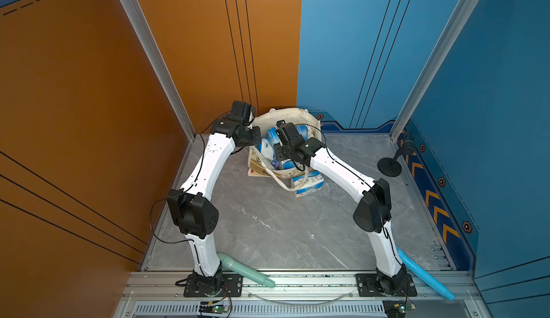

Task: Put tissues into the canvas bag
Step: Place the pack of facial tissues in the canvas bag, then adjust the canvas bag at the center of the board.

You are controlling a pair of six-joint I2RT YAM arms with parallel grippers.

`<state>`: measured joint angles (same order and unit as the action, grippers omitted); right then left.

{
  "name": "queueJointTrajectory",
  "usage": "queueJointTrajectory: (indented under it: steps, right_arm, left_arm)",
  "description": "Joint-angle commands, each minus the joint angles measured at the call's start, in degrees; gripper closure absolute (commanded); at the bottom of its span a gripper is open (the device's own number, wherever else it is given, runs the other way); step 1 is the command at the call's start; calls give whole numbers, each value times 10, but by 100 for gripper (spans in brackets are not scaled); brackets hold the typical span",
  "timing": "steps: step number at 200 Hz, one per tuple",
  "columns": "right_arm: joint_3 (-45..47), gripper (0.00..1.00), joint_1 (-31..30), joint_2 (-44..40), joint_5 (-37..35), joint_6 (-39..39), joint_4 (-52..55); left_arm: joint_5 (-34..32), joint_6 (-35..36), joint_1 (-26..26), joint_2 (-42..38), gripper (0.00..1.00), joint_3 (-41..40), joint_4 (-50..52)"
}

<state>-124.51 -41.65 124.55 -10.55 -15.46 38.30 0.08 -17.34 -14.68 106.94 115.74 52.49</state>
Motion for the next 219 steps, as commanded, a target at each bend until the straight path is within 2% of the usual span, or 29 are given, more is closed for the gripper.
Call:
queueJointTrajectory:
  steps: [1, 22, 27, 57, 86, 110, 151, 219]
  right_arm:
    - [-30, 26, 8, -12, 42, -17, 14]
    - [-29, 12, 10, -30, 97, -24, 11]
    - [-26, 10, 30, -37, 113, -28, 8]
    - [20, 10, 57, -112, 216, -41, -48]
    - [62, 15, 79, -178, 261, -45, -82]
    - [83, 26, 91, -207, 265, -40, -76]
    - [176, 25, 110, -278, 224, 8, -38]
    - [445, 29, 217, -481, 193, -25, -38]
  left_arm:
    - [5, 9, -1, -13, 100, 20, -2]
    - [5, 9, 0, -11, 100, 21, -2]
    - [5, 10, 0, -11, 100, 22, -3]
    - [5, 10, 3, -9, 100, 22, -3]
    - [6, 9, 3, -6, 100, 26, -3]
    - [8, 9, 2, -2, 100, 31, -3]
    - [8, 11, -1, -3, 100, 37, -1]
    - [5, 15, 0, -5, 100, 32, 5]
